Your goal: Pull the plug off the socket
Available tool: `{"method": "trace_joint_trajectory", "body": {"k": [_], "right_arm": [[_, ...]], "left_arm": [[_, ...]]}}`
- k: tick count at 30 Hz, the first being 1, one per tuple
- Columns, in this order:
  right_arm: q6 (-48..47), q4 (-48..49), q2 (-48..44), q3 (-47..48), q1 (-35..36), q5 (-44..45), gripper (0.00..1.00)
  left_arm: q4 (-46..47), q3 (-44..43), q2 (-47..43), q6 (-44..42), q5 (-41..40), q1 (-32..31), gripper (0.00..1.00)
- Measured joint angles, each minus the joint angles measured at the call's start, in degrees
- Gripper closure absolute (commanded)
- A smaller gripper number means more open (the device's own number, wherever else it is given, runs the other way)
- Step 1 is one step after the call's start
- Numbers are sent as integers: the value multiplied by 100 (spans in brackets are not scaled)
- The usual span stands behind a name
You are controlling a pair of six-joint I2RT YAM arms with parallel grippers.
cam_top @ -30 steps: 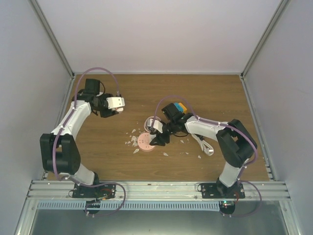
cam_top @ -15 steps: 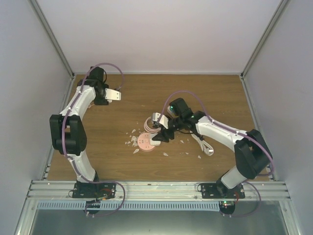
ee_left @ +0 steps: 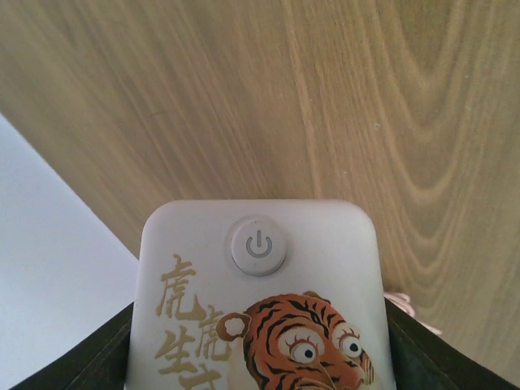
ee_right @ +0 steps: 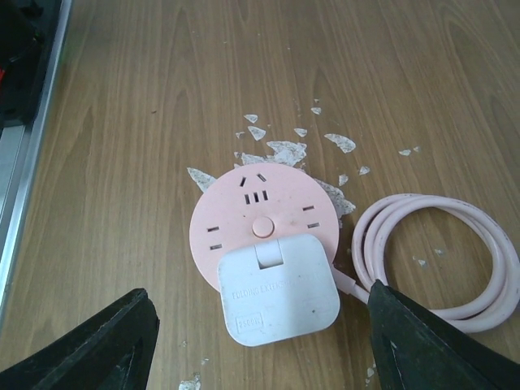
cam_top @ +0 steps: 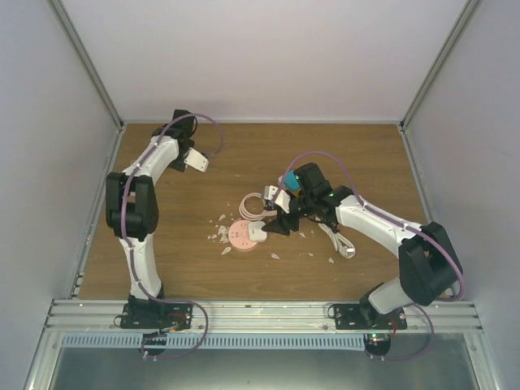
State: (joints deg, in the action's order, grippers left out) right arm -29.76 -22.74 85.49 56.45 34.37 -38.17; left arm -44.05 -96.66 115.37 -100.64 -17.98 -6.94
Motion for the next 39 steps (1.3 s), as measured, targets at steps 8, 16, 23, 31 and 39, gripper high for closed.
{"method": "trace_joint_trajectory", "body": {"k": [8, 16, 23, 31, 39], "right_arm": [[-9, -7, 0, -9, -133, -76, 28], [-31, -44, -2, -42, -223, -138, 28], [-39, -46, -2, -42, -225, -177, 27], [-35, -46, -2, -44, -240, -229, 23], [-116, -142, -20, -44, -302, -151, 21]], "left_arm": [[96, -184, 525, -560, -584, -201, 55], [422, -195, 881, -990, -1082, -254, 50], [603, -258, 1191, -1108, -1285, -332, 32], [719, -354, 1244, -1143, -1314, -341, 9], [472, -566, 1145, -726, -841, -341, 3]]}}
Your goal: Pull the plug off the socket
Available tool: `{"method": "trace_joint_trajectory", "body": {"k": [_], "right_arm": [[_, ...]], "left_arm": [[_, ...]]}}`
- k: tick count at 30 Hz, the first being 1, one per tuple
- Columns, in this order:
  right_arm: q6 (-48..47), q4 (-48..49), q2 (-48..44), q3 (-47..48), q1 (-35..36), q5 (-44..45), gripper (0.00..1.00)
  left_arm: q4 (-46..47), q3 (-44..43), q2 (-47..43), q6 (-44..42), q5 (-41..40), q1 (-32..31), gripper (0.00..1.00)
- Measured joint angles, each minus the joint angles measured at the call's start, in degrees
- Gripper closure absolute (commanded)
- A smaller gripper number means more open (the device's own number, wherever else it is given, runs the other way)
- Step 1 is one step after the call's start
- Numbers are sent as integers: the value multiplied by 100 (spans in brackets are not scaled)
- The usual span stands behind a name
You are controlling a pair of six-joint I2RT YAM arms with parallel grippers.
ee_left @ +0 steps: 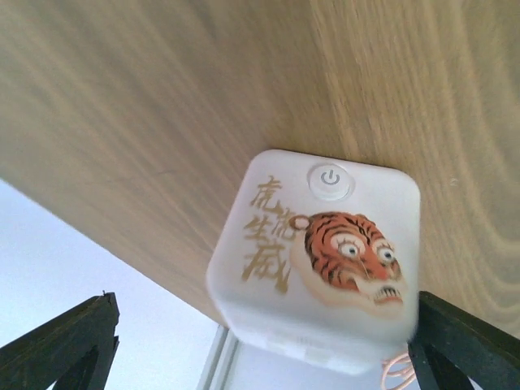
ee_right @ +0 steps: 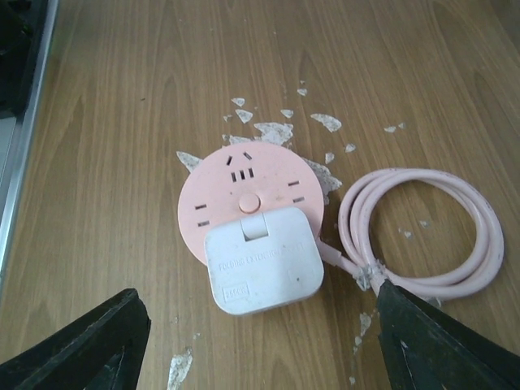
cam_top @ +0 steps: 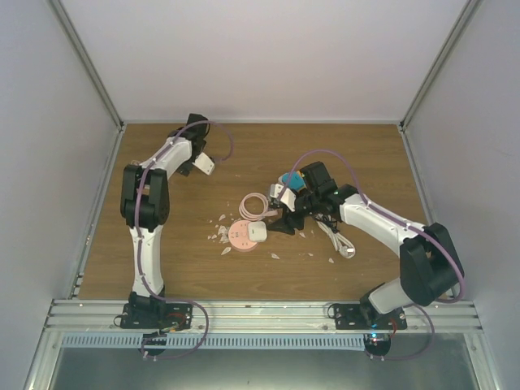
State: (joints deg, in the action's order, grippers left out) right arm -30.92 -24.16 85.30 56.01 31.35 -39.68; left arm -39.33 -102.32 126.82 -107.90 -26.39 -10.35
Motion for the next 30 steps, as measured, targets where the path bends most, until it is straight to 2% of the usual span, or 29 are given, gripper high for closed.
{"method": "trace_joint_trajectory", "body": {"k": [6, 11, 19, 30], "right_arm": [[-15, -245, -31, -83, -186, -66, 14], [363, -352, 175, -90, -212, -442, 9], [1110, -358, 691, -168, -212, -1001, 13], [1928, -168, 1589, -151, -212, -1469, 16]], "left_arm": [[-459, 0, -678, 984, 986, 31, 4], [-844, 39, -1252, 1853, 2076, 76, 5], [-1019, 1397, -2437, 2863, 3930, 101, 8], [-483, 2883, -3152, 3849, 5066, 96, 9]]}}
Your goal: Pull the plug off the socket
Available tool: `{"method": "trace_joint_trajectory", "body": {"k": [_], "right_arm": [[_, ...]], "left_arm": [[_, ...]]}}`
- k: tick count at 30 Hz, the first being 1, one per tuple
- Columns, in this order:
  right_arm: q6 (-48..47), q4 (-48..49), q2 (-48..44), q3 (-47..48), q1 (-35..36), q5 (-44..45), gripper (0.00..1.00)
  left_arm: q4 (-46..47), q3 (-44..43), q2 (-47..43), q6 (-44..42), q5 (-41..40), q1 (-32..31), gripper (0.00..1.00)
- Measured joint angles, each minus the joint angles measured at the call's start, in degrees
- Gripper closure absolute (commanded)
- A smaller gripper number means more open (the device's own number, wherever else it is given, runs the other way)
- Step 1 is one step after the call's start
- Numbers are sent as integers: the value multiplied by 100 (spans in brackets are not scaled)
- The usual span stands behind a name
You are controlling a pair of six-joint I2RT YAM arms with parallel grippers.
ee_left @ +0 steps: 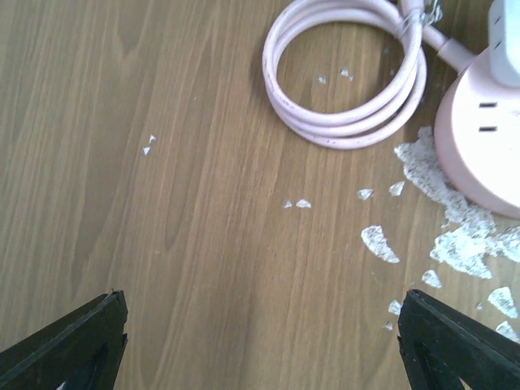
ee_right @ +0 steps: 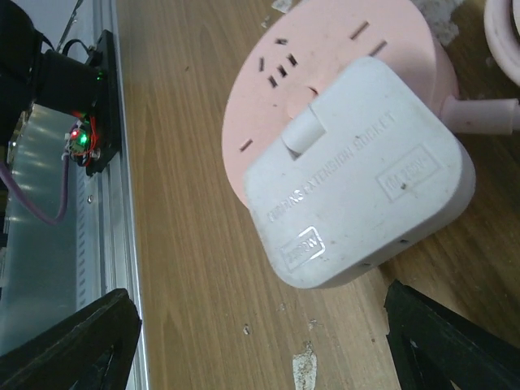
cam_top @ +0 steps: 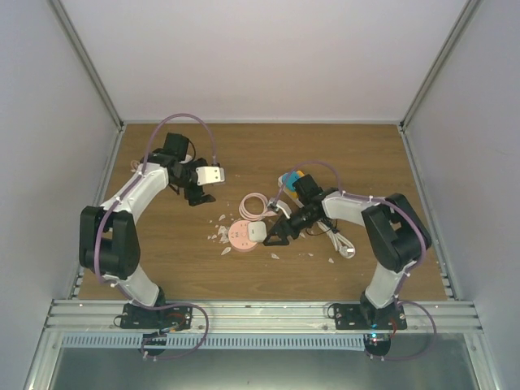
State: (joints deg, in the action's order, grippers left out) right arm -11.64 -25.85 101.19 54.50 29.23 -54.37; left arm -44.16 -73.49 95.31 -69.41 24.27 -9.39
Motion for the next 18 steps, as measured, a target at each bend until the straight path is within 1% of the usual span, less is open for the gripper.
{"method": "trace_joint_trajectory", "body": {"k": [4, 11, 14, 18], "right_arm": [[208, 63, 205, 28, 0, 2, 17], [345, 103, 682, 345, 31, -22, 25], [356, 96, 717, 492, 35, -129, 27], [339, 33, 715, 669, 33, -291, 33]], "left_arm": [[216, 282, -306, 214, 173, 0, 9], [597, 680, -656, 466, 328, 0, 9], [726, 811, -723, 560, 367, 0, 9], [901, 1010, -785, 627, 382, 0, 9]]}}
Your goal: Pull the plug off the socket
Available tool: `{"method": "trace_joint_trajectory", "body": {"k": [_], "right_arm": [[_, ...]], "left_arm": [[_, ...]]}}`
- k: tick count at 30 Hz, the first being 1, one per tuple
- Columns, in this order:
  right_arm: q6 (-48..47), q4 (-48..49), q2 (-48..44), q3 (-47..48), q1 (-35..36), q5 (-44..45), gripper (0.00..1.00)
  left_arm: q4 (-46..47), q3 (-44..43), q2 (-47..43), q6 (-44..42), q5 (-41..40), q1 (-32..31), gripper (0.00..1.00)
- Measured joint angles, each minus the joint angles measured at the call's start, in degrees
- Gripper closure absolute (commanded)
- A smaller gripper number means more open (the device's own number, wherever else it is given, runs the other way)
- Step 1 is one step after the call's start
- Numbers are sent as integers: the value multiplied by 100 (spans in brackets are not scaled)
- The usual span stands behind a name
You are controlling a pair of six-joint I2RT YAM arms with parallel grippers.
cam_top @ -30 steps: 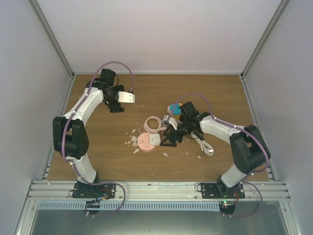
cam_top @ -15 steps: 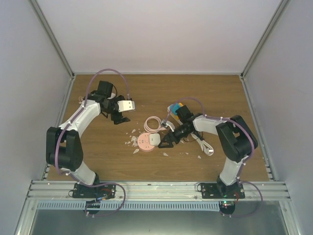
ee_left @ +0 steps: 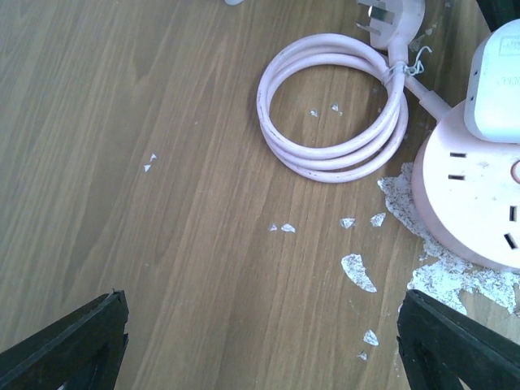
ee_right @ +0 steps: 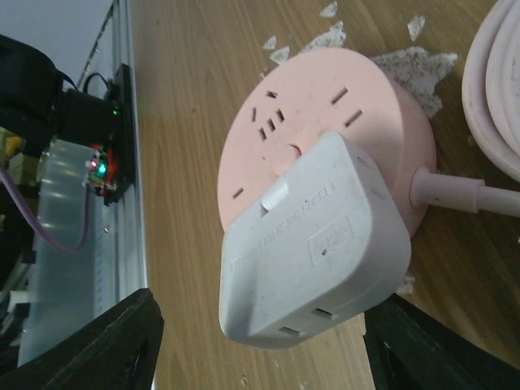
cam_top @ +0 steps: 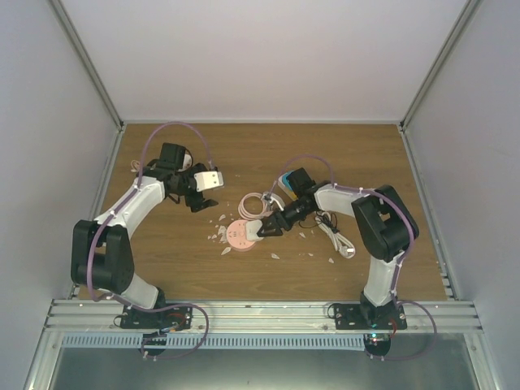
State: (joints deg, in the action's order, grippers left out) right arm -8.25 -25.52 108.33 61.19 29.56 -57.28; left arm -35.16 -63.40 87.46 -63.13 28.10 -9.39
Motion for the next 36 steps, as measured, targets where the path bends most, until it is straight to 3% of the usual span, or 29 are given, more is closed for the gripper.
{"method": "trace_joint_trajectory", "body": {"k": [20, 36], "right_arm": [[-59, -66, -68, 398, 485, 199, 31], [-275, -61, -68, 675, 579, -15, 23]], "left_arm": [[319, 223, 9, 232, 271, 7, 12], [-269, 372, 11, 1084, 1379, 9, 15]]}}
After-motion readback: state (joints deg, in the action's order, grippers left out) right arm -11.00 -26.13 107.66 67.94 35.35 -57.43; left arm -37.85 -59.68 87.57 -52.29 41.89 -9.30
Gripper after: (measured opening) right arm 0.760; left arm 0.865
